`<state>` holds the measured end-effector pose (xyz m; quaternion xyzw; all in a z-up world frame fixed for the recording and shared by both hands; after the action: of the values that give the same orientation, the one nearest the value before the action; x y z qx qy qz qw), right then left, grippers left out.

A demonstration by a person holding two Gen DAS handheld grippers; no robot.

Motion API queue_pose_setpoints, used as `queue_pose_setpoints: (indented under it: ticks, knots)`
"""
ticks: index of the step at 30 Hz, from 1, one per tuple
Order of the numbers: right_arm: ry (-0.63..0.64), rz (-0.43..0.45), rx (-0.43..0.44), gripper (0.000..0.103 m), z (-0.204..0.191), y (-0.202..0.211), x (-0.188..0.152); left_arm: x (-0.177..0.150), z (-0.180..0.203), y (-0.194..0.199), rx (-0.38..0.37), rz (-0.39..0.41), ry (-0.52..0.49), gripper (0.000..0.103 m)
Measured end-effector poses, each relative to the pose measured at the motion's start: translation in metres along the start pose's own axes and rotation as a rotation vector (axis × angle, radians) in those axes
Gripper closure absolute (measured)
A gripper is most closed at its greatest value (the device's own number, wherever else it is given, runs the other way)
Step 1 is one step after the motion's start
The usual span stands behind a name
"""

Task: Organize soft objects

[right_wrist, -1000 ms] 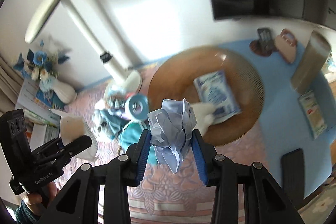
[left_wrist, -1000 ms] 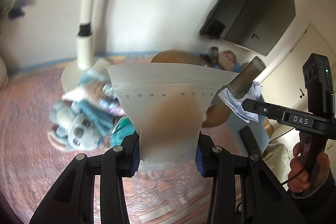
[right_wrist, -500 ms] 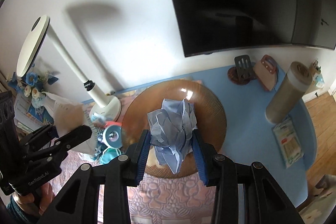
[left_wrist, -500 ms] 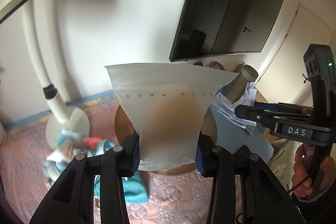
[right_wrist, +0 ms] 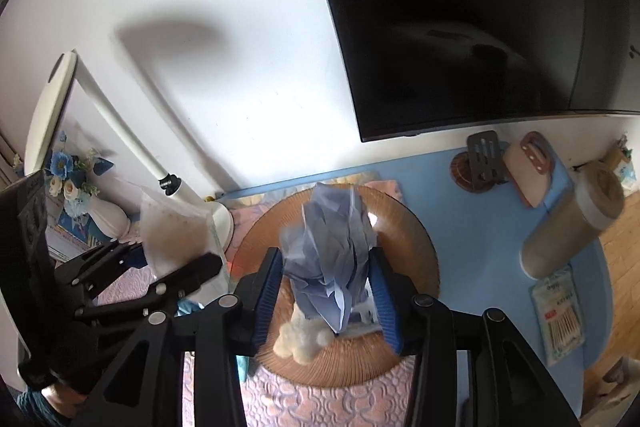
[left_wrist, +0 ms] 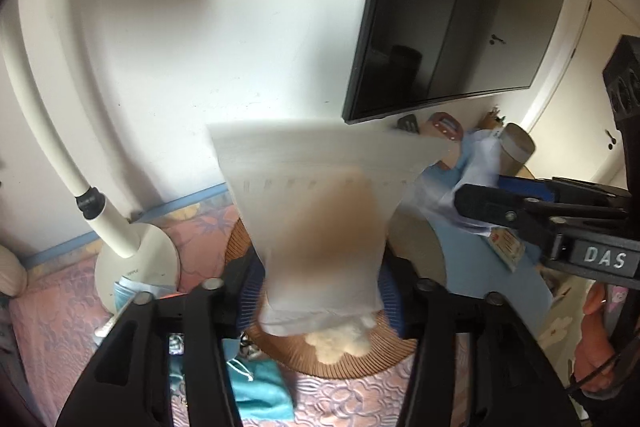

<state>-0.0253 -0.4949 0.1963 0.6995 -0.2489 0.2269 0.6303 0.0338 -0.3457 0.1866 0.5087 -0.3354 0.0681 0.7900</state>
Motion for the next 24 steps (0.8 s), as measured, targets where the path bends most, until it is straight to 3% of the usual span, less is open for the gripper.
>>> queue_pose_setpoints:
  ticks: [2,4,8,14,24]
  knots:
    - [-0.007,-0.036,0.035,0.047,0.005,-0.014,0.003,0.002,-0.004,-0.005,0.035,-0.002,0.026,0.029]
    - [-0.026,-0.047,0.042,0.045,0.013,-0.018,0.004,0.001,-0.011,-0.005,0.079,0.006,0.052,0.029]
    - [-0.049,-0.043,-0.001,0.044,0.03,-0.012,-0.001,-0.003,-0.029,0.007,0.068,0.026,0.106,0.029]
    - [-0.133,-0.076,0.029,0.044,0.047,-0.017,-0.015,-0.024,-0.077,0.036,0.113,0.051,0.185,0.029]
    - [-0.086,-0.139,0.093,0.044,-0.012,-0.037,-0.028,-0.059,-0.165,0.098,0.232,0.102,0.315,0.029]
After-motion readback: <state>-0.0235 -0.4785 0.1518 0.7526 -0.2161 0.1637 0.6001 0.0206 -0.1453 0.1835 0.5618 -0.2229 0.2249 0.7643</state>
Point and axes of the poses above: each gripper's, at about its wrist camera, not at the fingertips, and y roughly against the way its jaws point, z to its right, x to its top, the point moved 3 cm from there along -y, roughly the way its jaws point, and after that the axes turned 14 degrees about y, right-handed, at the moved point
